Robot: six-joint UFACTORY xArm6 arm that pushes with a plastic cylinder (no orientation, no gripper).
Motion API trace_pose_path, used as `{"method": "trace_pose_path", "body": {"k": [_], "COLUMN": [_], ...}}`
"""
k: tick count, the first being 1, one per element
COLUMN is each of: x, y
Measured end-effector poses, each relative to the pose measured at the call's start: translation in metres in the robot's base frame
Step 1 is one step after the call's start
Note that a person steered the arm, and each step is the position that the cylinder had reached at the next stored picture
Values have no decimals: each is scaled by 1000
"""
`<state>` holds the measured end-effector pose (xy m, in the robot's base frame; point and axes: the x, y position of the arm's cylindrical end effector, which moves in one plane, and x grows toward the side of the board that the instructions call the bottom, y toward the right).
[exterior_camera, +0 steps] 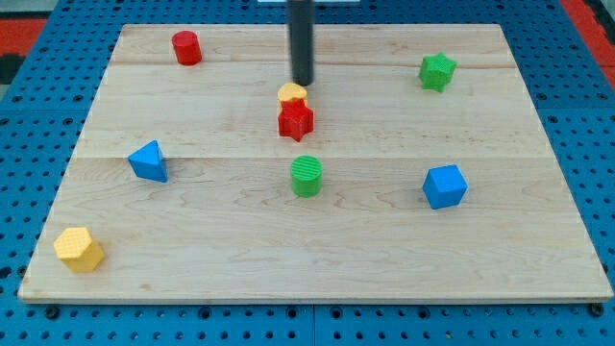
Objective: Drag the green star into the right side of the yellow heart
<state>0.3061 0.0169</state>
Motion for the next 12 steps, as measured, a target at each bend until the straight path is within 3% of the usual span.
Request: {"method": "trace_pose_path", "body": {"k": [1,2,3,5,7,8,9,11,12], "x": [-51,-55,-42,14,63,79,59,42,28], "y": [26,94,167,153,214,142,108,52,55]}}
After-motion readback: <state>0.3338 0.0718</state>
